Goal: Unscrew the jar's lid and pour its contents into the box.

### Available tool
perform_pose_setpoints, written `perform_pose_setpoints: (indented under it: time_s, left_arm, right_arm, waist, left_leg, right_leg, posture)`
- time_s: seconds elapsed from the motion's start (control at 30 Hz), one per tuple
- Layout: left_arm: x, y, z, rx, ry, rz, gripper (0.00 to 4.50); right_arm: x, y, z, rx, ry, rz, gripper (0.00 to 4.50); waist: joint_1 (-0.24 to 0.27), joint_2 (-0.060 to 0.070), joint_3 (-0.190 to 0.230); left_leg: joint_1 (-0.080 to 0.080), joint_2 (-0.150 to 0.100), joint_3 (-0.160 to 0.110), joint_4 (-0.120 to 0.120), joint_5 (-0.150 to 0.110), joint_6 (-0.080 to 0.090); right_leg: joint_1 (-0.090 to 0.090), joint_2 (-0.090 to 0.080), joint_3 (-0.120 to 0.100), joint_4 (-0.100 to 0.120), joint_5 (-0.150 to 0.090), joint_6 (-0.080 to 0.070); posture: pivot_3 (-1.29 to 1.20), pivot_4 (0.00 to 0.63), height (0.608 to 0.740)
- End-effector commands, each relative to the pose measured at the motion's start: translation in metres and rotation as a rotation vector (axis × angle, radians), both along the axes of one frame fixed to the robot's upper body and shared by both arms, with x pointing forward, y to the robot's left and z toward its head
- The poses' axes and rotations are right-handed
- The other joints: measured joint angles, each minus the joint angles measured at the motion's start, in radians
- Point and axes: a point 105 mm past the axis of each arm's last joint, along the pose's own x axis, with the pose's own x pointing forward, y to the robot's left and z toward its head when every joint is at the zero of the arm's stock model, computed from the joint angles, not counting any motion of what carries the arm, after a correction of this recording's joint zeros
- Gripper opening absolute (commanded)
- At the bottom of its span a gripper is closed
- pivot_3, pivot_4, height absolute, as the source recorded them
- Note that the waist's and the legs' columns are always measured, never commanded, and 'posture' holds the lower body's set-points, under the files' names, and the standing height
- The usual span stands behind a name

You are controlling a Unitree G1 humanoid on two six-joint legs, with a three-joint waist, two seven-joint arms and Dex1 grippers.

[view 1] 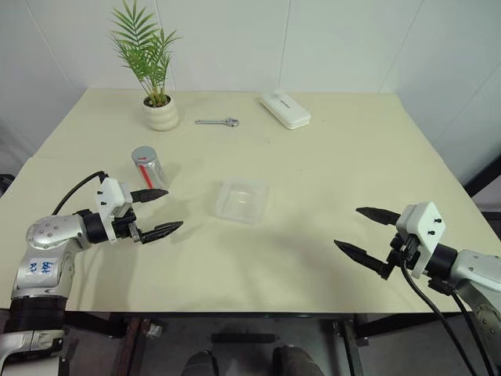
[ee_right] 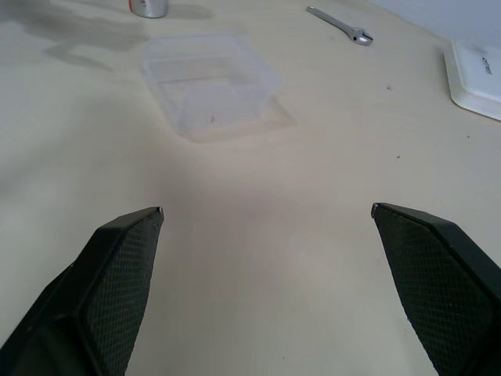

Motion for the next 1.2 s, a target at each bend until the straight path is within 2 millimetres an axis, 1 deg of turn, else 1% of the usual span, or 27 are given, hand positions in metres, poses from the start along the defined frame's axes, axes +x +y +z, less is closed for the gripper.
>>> perform_pose_setpoints:
  time_s: [0.03, 0.17, 0.33, 0.37, 0.4, 0.43, 0.47, 0.5, 0.53, 0.6, 0.63, 0.67, 0.73, 0.8, 0.83, 0.9, 0.97, 1.0, 1.1, 1.2]
  left_arm:
    - [-0.005, 0.005, 0.012, 0.002, -0.066, 0.039, 4.47]
    - [-0.012, 0.011, 0.006, -0.036, -0.076, 0.144, 4.47]
    - [-0.014, 0.017, -0.002, -0.107, -0.116, 0.377, 4.47]
    - [-0.013, 0.016, -0.002, -0.134, -0.133, 0.429, 4.47]
    - [-0.01, 0.017, -0.001, -0.176, -0.156, 0.521, 4.47]
    - [-0.01, 0.023, 0.001, -0.205, -0.169, 0.588, 4.47]
    - [-0.009, 0.024, 0.002, -0.229, -0.189, 0.635, 4.47]
    - [-0.006, 0.018, -0.001, -0.237, -0.194, 0.662, 4.47]
    - [0.0, 0.017, -0.003, -0.253, -0.201, 0.702, 4.47]
    - [0.009, 0.022, -0.008, -0.264, -0.196, 0.76, 4.47]
    - [0.015, 0.023, -0.01, -0.276, -0.196, 0.78, 4.47]
    - [0.024, 0.019, -0.012, -0.277, -0.194, 0.787, 4.47]
    - [0.042, 0.009, -0.008, -0.299, -0.216, 0.812, 4.47]
    - [0.053, 0.003, -0.003, -0.303, -0.241, 0.827, 4.47]
    - [0.056, 0.004, -0.002, -0.303, -0.25, 0.828, 4.47]
    - [0.065, -0.002, 0.002, -0.261, -0.286, 0.836, 4.47]
    - [0.071, 0.0, 0.004, -0.246, -0.306, 0.855, 4.47]
    - [0.073, 0.005, 0.005, -0.249, -0.314, 0.885, 4.47]
    - [0.076, 0.012, 0.013, -0.263, -0.357, 0.925, 4.47]
    - [0.078, 0.009, 0.016, -0.273, -0.373, 0.914, 4.47]
  right_arm:
    - [0.008, 0.002, 0.008, -0.029, -0.03, 0.043, 4.5]
    - [0.019, 0.006, 0.013, 0.004, -0.023, 0.08, 4.5]
    - [0.032, 0.025, 0.018, 0.046, -0.044, 0.159, 4.5]
    - [0.033, 0.032, 0.022, 0.062, -0.056, 0.185, 4.5]
    - [0.034, 0.043, 0.028, 0.093, -0.073, 0.219, 4.5]
    - [0.033, 0.055, 0.033, 0.115, -0.086, 0.247, 4.5]
    - [0.032, 0.067, 0.039, 0.143, -0.104, 0.282, 4.5]
    - [0.032, 0.075, 0.044, 0.163, -0.117, 0.315, 4.5]
    - [0.031, 0.084, 0.048, 0.176, -0.13, 0.359, 4.5]
    - [0.028, 0.104, 0.052, 0.185, -0.154, 0.429, 4.5]
    - [0.026, 0.112, 0.054, 0.182, -0.167, 0.46, 4.5]
    - [0.024, 0.117, 0.055, 0.173, -0.176, 0.489, 4.5]
    - [0.028, 0.116, 0.06, 0.174, -0.197, 0.494, 4.5]
    - [0.032, 0.117, 0.064, 0.185, -0.217, 0.481, 4.5]
    - [0.033, 0.122, 0.065, 0.19, -0.224, 0.478, 4.5]
    - [0.033, 0.126, 0.067, 0.203, -0.239, 0.471, 4.5]
    - [0.03, 0.129, 0.068, 0.213, -0.248, 0.466, 4.5]
    - [0.03, 0.129, 0.068, 0.218, -0.251, 0.456, 4.5]
    - [0.029, 0.126, 0.068, 0.234, -0.254, 0.426, 4.5]
    - [0.029, 0.124, 0.067, 0.239, -0.254, 0.408, 4.5]
  waist:
    - [0.0, 0.0, 0.0]
    - [-0.004, 0.0, 0.0]
    - [-0.001, 0.0, 0.0]
    - [0.0, 0.0, 0.0]
    - [0.0, 0.0, 0.0]
    - [0.0, 0.0, 0.0]
    - [0.0, 0.0, 0.0]
    - [0.0, 0.0, 0.0]
    - [0.0, 0.0, 0.0]
    - [0.0, 0.0, 0.0]
    - [0.001, 0.0, 0.0]
    - [0.002, 0.0, 0.0]
    - [0.009, 0.0, 0.0]
    - [0.015, -0.001, 0.0]
    - [0.017, -0.001, -0.001]
    - [0.016, -0.001, -0.001]
    - [0.015, -0.001, -0.001]
    - [0.015, -0.001, -0.001]
    - [0.014, -0.001, -0.001]
    - [0.017, -0.001, -0.001]
  left_leg:
    - [0.0, 0.0, 0.001, 0.0, 0.0, 0.0]
    - [0.001, 0.0, 0.001, 0.0, 0.0, 0.0]
    - [0.001, 0.001, 0.002, 0.0, 0.0, 0.0]
    - [0.001, 0.001, 0.002, 0.0, 0.0, 0.0]
    - [0.001, 0.001, 0.002, 0.0, 0.0, 0.0]
    - [0.001, 0.001, 0.002, 0.0, 0.0, 0.0]
    - [0.001, 0.0, 0.002, 0.001, 0.0, 0.0]
    - [0.001, 0.0, 0.002, 0.001, 0.0, 0.0]
    - [0.001, 0.001, 0.002, 0.001, 0.0, 0.0]
    - [0.001, 0.0, 0.002, 0.002, 0.0, 0.0]
    - [0.001, 0.0, 0.002, 0.002, 0.0, 0.0]
    - [0.001, 0.0, 0.002, 0.001, 0.0, 0.0]
    - [0.001, 0.0, 0.002, 0.002, 0.0, 0.0]
    - [0.0, -0.001, 0.002, 0.002, 0.0, 0.0]
    - [-0.001, -0.001, 0.002, 0.002, 0.0, 0.0]
    - [-0.001, 0.0, 0.002, 0.001, 0.0, 0.0]
    - [-0.001, 0.0, 0.002, 0.0, 0.0, 0.0]
    - [-0.001, 0.0, 0.003, 0.0, 0.0, 0.0]
    - [-0.002, 0.0, 0.004, -0.001, 0.0, -0.001]
    - [-0.002, 0.0, 0.005, 0.0, 0.0, -0.001]
  right_leg:
    - [0.0, 0.0, 0.0, 0.0, 0.0, 0.0]
    - [0.0, 0.0, 0.001, 0.0, 0.001, 0.0]
    - [0.0, 0.0, 0.002, 0.0, 0.001, 0.0]
    - [0.0, 0.0, 0.002, 0.0, 0.001, 0.0]
    - [0.0, 0.0, 0.002, 0.0, 0.001, 0.0]
    - [0.0, 0.0, 0.002, 0.0, 0.001, 0.001]
    - [0.0, 0.0, 0.003, 0.0, 0.002, 0.001]
    - [0.0, 0.0, 0.003, 0.001, 0.002, 0.002]
    - [0.0, 0.0, 0.003, 0.001, 0.002, 0.002]
    - [0.0, 0.0, 0.003, 0.001, 0.003, 0.002]
    - [0.0, 0.001, 0.003, 0.001, 0.003, 0.002]
    - [0.0, 0.001, 0.003, 0.001, 0.003, 0.002]
    - [0.0, 0.0, 0.003, 0.001, 0.003, 0.002]
    - [0.0, 0.0, 0.003, -0.001, 0.004, 0.003]
    - [0.0, 0.0, 0.003, -0.002, 0.005, 0.003]
    - [0.0, 0.0, 0.003, -0.002, 0.005, 0.003]
    - [-0.002, 0.001, 0.003, -0.002, 0.004, 0.002]
    - [-0.003, 0.001, 0.003, -0.002, 0.004, 0.002]
    - [-0.004, 0.0, 0.003, -0.002, 0.004, 0.002]
    - [-0.004, 0.0, 0.004, -0.002, 0.004, 0.002]
  posture:
    - [0.0, 0.15, 0.74]
    - [0.0, 0.15, 0.74]
    - [0.0, 0.15, 0.74]
    - [0.0, 0.15, 0.74]
    - [0.0, 0.15, 0.74]
    - [0.0, 0.15, 0.74]
    - [0.0, 0.15, 0.74]
    - [0.0, 0.15, 0.74]
    - [0.0, 0.15, 0.74]
    - [0.0, 0.15, 0.74]
    - [0.0, 0.15, 0.74]
    - [0.0, 0.15, 0.74]
    - [0.0, 0.15, 0.74]
    - [0.0, 0.15, 0.74]
    - [0.0, 0.15, 0.74]
    - [0.0, 0.15, 0.74]
    - [0.0, 0.15, 0.74]
    - [0.0, 0.15, 0.74]
    - [0.0, 0.15, 0.74]
    - [0.0, 0.15, 0.74]
